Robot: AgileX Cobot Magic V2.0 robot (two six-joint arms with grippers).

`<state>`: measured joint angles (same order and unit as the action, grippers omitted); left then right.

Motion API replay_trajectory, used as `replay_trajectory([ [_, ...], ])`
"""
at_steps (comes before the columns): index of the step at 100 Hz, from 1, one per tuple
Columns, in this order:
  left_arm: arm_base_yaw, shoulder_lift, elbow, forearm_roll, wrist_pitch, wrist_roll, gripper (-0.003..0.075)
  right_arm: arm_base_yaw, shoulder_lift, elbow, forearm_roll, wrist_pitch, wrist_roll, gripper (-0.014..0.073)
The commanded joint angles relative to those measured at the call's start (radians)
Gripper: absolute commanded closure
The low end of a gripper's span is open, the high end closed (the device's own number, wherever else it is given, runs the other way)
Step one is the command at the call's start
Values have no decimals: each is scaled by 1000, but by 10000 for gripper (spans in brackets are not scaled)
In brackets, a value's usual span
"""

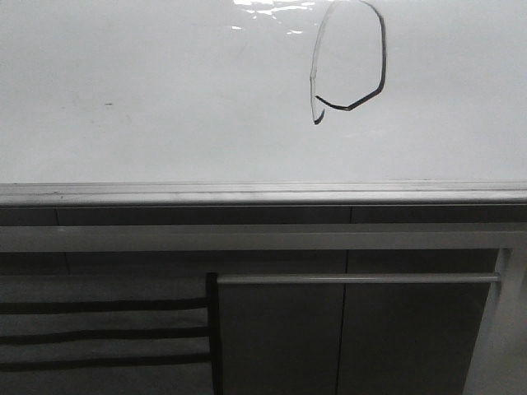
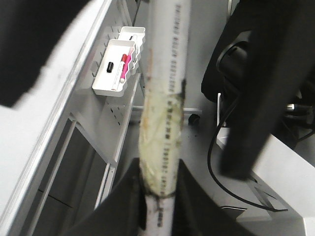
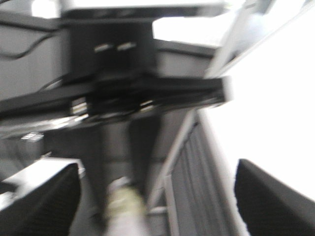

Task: Write number 0 on whiteboard

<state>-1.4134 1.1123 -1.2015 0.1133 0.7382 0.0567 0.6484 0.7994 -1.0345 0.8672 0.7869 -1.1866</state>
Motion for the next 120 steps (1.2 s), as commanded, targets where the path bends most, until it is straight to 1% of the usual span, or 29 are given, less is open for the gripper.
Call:
replay_trajectory([
  [1,1,-16,-27,21,-63,-9,740,1,-23,-35,20,-252,-1,-32],
  [9,4,-18,-16,40,-79,-9,740,-9,-50,-35,-2,-405,-1,9],
  [13,9,-18,-16,43,-84,-9,740,-20,-70,-35,-2,-477,-1,69],
  [18,18,-18,-12,64,-101,-13,740,-34,-89,-34,-2,-519,-1,151],
  [22,29,-18,-7,79,-129,-28,740,-46,-109,-32,-2,-539,-1,260],
  [24,37,-18,-1,87,-144,-36,740,-57,-119,-29,-2,-541,-1,344],
  [26,46,-18,2,97,-161,-48,740,-66,-130,-27,-2,-541,-1,390],
  [27,53,-18,6,101,-166,-51,740,-69,-138,-24,-2,-541,-1,438],
  [28,57,-18,8,108,-177,-57,740,-75,-142,-23,-4,-544,-1,461],
  [31,74,-18,17,123,-205,-74,740,-89,-160,-17,-6,-544,-1,581],
  [33,89,-18,25,134,-229,-89,740,-99,-173,-10,-9,-546,-1,627],
  [34,99,-18,31,138,-238,-95,740,-102,-182,-7,-12,-546,-1,672],
  [38,129,-18,47,156,-294,-129,740,-123,-206,8,-16,-551,-1,659],
  [45,202,-18,80,166,-403,-183,740,-157,-262,47,-17,-572,-1,662],
  [60,411,-11,156,164,-664,-325,740,-229,-374,159,-18,-574,47,662],
  [68,519,13,171,140,-738,-344,740,-264,-411,215,-18,-537,82,662],
  [76,629,49,173,104,-769,-344,740,-292,-424,260,-22,-454,128,662],
  [83,703,82,173,64,-808,-344,740,-309,-424,286,-45,-381,170,662],
  [90,752,113,173,44,-847,-344,740,-320,-422,304,-60,-339,202,662],
  [100,799,162,173,35,-904,-344,740,-323,-422,321,-69,-333,253,662],
  [120,853,278,173,20,-968,-344,740,-323,-422,332,-69,-330,270,662],
])
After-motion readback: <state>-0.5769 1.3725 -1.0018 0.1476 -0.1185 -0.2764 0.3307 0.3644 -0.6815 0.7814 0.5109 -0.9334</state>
